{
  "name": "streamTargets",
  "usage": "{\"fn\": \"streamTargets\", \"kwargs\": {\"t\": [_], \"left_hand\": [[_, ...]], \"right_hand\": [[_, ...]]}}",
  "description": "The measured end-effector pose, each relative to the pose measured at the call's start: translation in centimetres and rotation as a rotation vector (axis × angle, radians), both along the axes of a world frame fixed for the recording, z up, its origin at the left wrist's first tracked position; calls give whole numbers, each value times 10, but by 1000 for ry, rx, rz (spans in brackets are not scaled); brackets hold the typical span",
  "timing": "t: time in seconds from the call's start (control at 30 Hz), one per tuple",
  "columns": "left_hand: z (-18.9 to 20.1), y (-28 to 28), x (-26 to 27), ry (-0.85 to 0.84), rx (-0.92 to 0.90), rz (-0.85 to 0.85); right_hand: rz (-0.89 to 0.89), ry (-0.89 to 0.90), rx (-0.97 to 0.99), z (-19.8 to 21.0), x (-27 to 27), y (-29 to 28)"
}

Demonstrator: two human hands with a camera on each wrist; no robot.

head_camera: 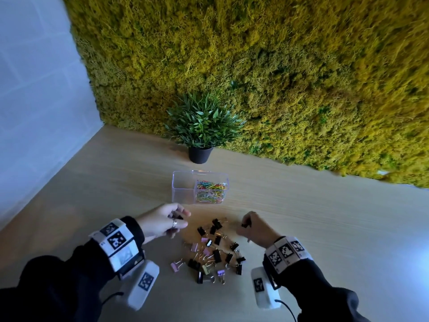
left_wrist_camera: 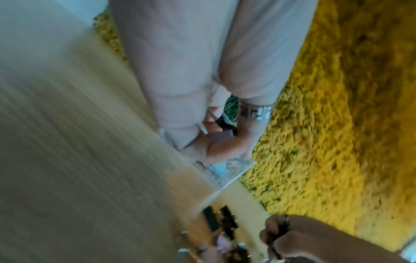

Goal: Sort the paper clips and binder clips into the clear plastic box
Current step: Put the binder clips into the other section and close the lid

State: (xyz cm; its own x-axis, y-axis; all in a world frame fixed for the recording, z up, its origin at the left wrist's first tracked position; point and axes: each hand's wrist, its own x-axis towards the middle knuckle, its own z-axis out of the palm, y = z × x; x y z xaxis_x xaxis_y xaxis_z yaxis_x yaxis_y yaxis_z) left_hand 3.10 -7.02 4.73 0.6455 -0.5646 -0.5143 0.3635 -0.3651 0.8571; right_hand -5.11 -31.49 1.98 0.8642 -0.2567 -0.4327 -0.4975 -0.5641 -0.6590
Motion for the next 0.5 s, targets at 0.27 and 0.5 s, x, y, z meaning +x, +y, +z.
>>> {"fn": "streamTargets", "kwargs": {"t": [0.27,0.5], "left_hand": [[18,-3,1,382,-257,101],[29,-7,4,389,-345,224]], "right_hand": [[-667,-210,1245,14,-13,-17],[-681,-313,1703,31,-13,-7]]}}
